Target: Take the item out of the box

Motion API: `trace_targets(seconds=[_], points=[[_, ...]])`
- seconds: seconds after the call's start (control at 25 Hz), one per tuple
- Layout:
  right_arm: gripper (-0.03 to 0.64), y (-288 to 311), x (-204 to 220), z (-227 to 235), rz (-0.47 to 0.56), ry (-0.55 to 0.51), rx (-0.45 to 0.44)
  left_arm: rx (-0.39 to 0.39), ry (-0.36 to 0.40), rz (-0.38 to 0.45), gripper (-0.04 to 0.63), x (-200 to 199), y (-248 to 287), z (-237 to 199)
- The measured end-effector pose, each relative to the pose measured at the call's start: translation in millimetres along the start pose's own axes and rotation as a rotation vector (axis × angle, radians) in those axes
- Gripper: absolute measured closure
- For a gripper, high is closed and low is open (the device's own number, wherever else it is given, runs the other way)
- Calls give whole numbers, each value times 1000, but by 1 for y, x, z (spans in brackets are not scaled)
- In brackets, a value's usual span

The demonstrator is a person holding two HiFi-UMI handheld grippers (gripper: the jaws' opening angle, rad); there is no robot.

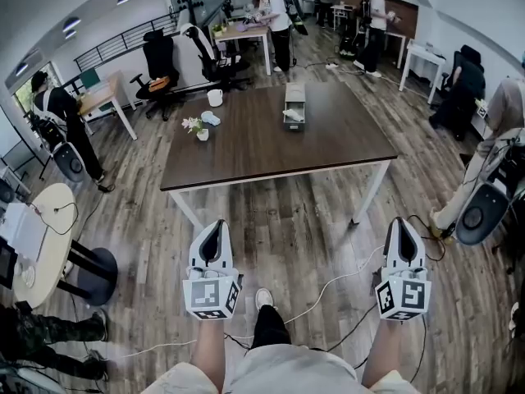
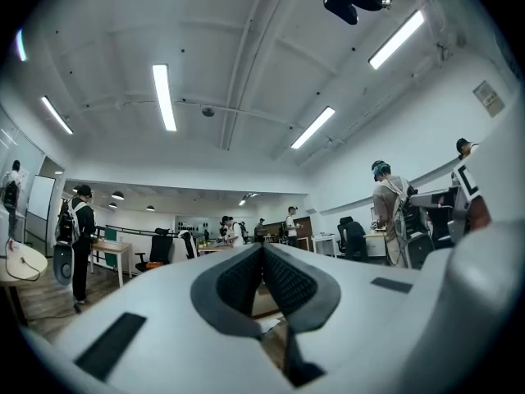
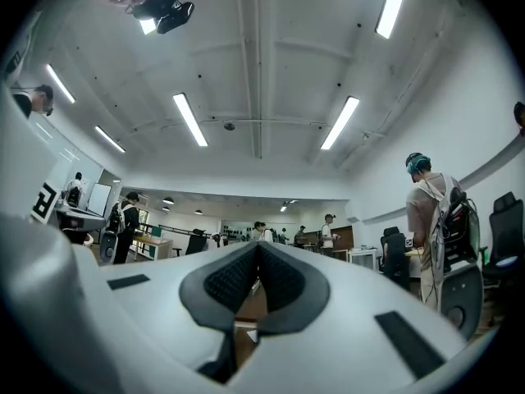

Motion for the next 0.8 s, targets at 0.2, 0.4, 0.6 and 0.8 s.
trace_targets(seconds=[0.2, 0.4, 0.6, 0.8], points=[[615, 4, 2, -2, -11, 7, -15, 2, 3, -23, 594, 5, 3, 1], [615, 1, 3, -4, -17, 13, -19, 20, 5, -30, 594, 6, 4, 4], [615, -1, 9, -8, -23, 14, -27, 32, 14, -35, 584, 12, 4, 8], [615, 5, 16, -16, -40, 13, -40, 56, 4, -54, 374, 21, 8, 6]])
Point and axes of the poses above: the fingertips, and each gripper's own axes: y forward along the fingers, z to its right, x out of its underside, the point moved 4 cm from there along -y, backward along the fingers, and after that the axes turned 4 degrees about -x, right-handed, at the moved point
